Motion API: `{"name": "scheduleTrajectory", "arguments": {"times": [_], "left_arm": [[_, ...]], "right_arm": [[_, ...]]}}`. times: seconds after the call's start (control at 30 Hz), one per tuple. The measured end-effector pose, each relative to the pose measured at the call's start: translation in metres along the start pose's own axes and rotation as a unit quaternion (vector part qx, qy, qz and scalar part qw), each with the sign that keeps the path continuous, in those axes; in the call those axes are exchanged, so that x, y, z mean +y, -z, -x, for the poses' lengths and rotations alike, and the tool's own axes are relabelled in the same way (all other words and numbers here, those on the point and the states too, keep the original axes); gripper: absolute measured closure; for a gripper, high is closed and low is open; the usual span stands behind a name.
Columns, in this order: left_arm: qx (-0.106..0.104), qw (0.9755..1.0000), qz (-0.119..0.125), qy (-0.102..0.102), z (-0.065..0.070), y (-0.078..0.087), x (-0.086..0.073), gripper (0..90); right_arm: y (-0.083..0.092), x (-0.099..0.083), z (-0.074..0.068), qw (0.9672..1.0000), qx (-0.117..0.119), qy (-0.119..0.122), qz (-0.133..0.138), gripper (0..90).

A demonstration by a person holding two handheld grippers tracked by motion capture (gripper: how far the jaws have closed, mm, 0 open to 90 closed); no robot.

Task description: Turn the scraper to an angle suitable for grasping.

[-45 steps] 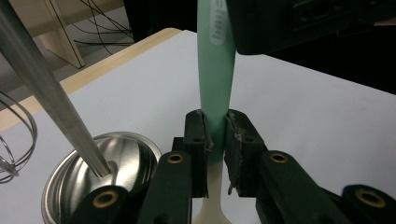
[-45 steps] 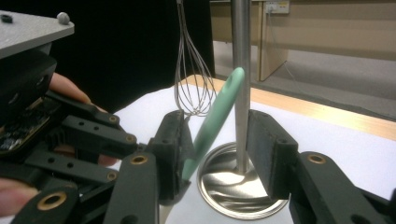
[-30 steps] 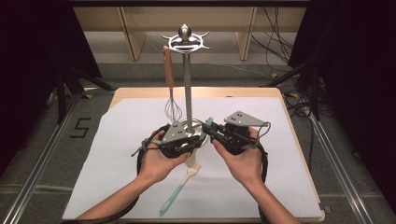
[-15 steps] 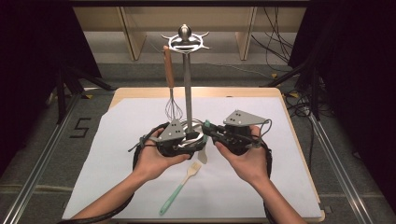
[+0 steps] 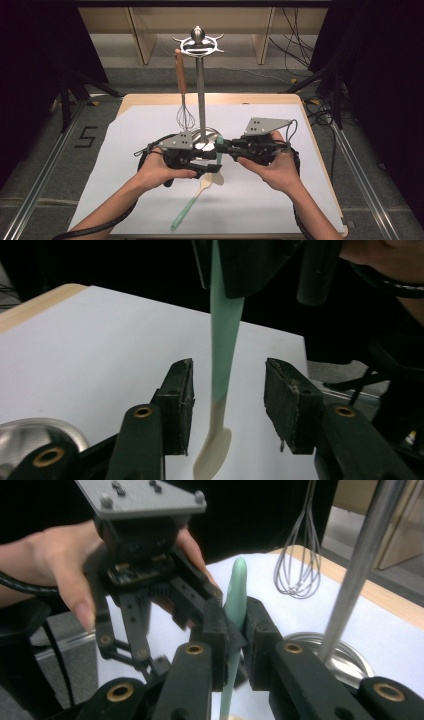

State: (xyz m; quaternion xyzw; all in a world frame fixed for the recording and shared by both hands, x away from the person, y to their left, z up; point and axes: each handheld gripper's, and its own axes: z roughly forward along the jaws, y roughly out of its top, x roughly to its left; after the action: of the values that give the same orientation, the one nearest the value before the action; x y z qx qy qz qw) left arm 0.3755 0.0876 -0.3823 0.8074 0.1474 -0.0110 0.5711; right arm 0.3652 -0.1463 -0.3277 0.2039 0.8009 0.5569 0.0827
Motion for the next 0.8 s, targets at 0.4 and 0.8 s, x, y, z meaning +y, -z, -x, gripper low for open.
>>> {"name": "scheduleTrajectory", "arguments": {"times": [0.4,0.8], "left_arm": [[-0.006,0.9999,0.014,0.004,-0.001,0.003,0.003,81.5],[0.031,0.9993,0.010,-0.017,0.002,0.008,0.013,84.3]], "right_arm": [[0.003,0.002,0.000,0.9996,0.022,-0.008,0.013,82.3],[0.008,0.004,-0.001,0.9989,-0.026,-0.007,0.038,59.7]]}}
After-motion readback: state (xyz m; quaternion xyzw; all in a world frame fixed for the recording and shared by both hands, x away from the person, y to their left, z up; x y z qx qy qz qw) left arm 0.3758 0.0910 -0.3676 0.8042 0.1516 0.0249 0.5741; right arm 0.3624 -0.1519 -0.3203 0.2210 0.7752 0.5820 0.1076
